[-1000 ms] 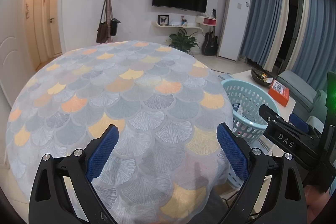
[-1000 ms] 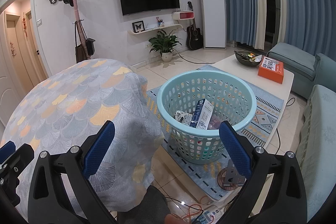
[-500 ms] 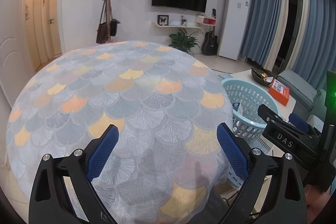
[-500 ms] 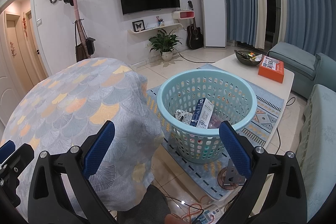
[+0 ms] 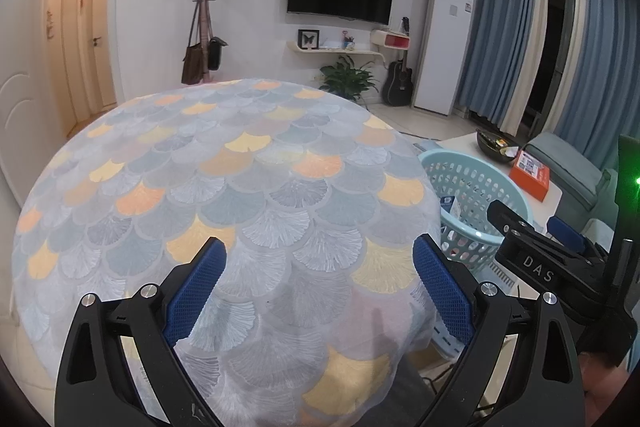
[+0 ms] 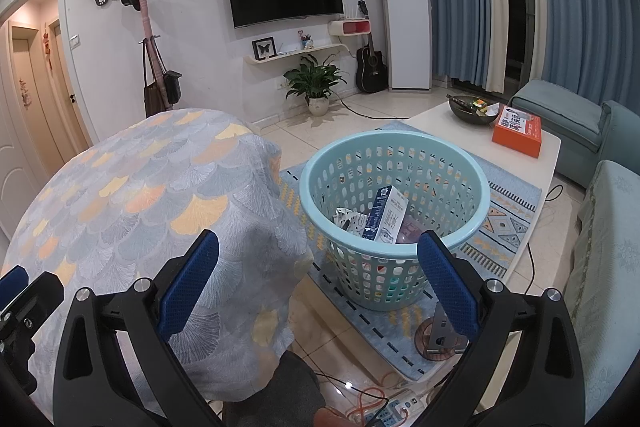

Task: Collect trash

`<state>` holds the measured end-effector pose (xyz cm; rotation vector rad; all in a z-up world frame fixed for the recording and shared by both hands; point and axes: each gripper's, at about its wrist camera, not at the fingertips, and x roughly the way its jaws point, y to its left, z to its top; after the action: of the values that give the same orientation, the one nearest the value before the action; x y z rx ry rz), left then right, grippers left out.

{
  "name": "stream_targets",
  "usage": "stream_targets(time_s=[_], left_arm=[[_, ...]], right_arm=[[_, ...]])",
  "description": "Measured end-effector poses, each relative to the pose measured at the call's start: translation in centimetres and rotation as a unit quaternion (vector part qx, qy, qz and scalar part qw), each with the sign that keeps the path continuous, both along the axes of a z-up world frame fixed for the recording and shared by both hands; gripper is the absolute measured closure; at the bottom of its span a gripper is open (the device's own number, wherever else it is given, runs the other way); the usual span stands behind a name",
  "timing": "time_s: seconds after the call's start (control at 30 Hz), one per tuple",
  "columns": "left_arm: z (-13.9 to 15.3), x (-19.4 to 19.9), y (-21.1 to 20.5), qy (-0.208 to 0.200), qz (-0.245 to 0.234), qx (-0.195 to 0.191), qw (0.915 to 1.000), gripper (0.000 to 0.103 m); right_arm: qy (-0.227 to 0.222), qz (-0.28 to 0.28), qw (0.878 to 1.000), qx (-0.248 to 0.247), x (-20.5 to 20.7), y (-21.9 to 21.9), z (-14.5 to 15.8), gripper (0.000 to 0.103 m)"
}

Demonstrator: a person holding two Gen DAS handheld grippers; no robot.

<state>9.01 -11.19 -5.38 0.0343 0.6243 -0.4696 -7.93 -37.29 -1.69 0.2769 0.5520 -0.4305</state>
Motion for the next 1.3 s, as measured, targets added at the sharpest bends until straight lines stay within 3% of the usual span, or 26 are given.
stream_targets(time_s=[0.9,1.3], left_arm=[[0.08,-0.11,-0.21,-0.001,0.0,0.001,1.0,0.011],[0.85,-0.09,0.27,-0.03,0.007,0.002,0.9995,0.011]], right_arm=[[0.0,0.001,1.0,0.0,-0.03,-0.04,-0.13,0.008],[0.0,0.001,1.0,0.0,0.0,-0.02,-0.17,0.008]])
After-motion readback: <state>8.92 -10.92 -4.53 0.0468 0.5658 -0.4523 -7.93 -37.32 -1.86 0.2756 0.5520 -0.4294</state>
